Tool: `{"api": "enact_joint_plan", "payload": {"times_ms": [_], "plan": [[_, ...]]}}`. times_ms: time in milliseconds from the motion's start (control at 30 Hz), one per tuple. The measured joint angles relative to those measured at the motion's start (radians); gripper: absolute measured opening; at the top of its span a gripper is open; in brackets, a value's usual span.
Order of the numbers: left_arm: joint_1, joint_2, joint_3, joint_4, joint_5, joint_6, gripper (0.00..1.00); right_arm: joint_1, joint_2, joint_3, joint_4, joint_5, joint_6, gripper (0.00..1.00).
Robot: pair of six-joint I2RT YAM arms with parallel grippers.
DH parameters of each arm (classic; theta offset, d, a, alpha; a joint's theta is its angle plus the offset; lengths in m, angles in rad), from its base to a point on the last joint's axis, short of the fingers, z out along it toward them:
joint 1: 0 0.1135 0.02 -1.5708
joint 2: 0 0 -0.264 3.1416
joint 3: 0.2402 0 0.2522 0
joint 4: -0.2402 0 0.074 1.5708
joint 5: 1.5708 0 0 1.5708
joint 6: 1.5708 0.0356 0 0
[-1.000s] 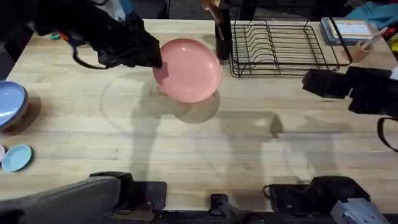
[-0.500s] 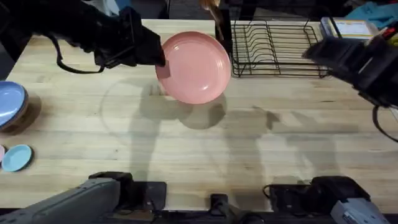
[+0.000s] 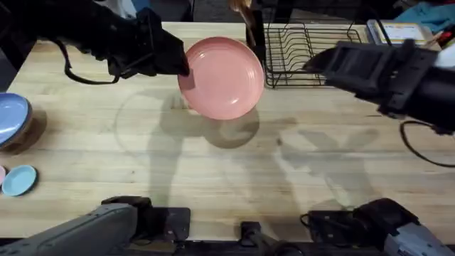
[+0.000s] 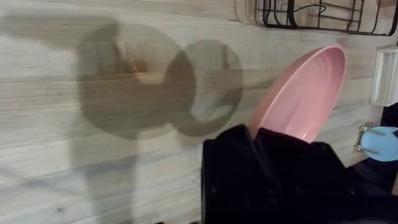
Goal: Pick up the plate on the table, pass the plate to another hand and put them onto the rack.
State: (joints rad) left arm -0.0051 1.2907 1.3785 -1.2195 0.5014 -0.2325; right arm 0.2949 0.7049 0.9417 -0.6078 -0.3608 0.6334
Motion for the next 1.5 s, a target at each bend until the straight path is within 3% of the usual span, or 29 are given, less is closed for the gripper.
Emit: {"api": "enact_joint_plan", "payload": {"times_ms": [33,100,467,867,1033,1133,1200,1367,1400,1500], "plan": [[0.000,0.000,0.000,0.000,0.000,0.000,0.043,0.014,0.013,0.000,0.001,0.003,0.000,0.998],[0.000,0.000,0.000,0.000,0.000,0.000,0.042,0.091,0.160,0.000,0.024,0.034,0.003,0.998],[0.000,0.000,0.000,0.000,0.000,0.000,0.042,0.218,0.394,0.000,0.239,0.076,0.003,0.997],[0.000,0.000,0.000,0.000,0.000,0.000,0.041,0.237,0.465,0.000,0.303,0.116,0.003,0.990],[0.000,0.000,0.000,0.000,0.000,0.000,0.041,0.238,0.465,0.000,0.304,0.126,0.008,0.865],[0.000,0.000,0.000,0.000,0.000,0.000,0.041,0.239,0.469,0.000,0.304,0.129,0.011,0.741],[0.000,0.000,0.000,0.000,0.000,0.000,0.041,0.239,0.474,0.000,0.305,0.129,0.012,0.600],[0.000,0.000,0.000,0.000,-0.001,0.000,0.041,0.239,0.478,0.000,0.308,0.132,0.014,0.118],[0.000,0.000,0.000,0.000,-0.004,0.000,0.041,0.239,0.478,0.000,0.305,0.134,0.018,0.054],[0.002,0.000,0.000,0.000,-0.009,0.000,0.041,0.239,0.478,0.000,0.309,0.135,0.018,0.033]]}}
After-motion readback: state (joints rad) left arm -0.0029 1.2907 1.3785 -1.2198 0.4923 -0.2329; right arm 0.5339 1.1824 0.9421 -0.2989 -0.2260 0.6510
